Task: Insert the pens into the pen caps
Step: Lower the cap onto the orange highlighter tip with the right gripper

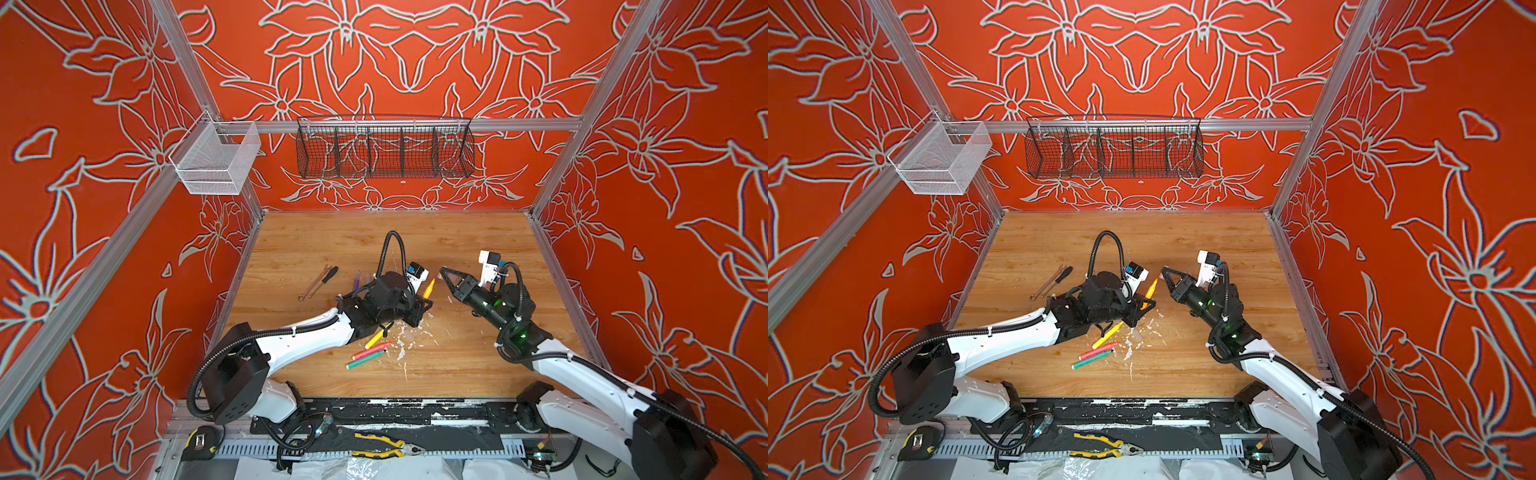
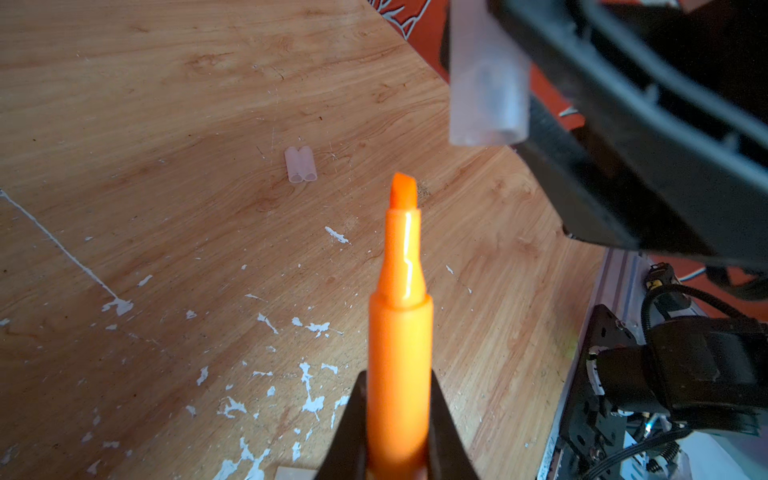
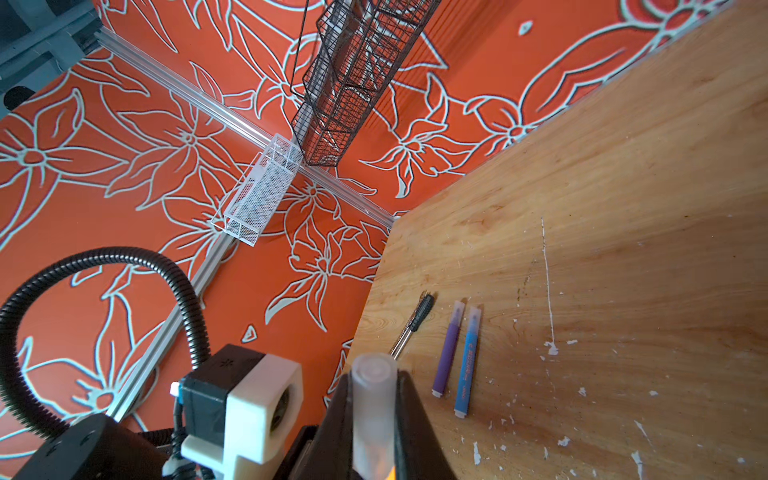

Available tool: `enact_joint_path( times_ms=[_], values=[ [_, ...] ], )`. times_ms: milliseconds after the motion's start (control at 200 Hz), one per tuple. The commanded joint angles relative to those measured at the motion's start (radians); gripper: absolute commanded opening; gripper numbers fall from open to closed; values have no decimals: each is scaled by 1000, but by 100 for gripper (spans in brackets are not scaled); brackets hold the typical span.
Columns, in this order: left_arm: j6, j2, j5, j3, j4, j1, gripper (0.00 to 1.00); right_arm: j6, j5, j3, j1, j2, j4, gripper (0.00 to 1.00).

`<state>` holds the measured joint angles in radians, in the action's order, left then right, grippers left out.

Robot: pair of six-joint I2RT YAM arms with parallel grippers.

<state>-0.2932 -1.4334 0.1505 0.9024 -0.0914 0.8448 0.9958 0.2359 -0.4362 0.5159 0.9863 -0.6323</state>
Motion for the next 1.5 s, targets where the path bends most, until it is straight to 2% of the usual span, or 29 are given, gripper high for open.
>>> enact_joint_path(
  times_ms=[0, 380, 801, 1496],
  values=[
    [13, 14, -3, 12, -1, 5, 0, 0, 19, -17, -3, 29, -18, 0],
    [13, 12, -7, 13, 1, 5, 0, 23, 77, -27, -4, 103, -84, 0],
    [13, 16, 1, 11, -2, 5, 0, 7, 6, -4, -2, 19, -44, 0],
    [14, 13, -14, 13, 2, 5, 0, 30, 93, -26, -2, 112, -103, 0]
  ],
)
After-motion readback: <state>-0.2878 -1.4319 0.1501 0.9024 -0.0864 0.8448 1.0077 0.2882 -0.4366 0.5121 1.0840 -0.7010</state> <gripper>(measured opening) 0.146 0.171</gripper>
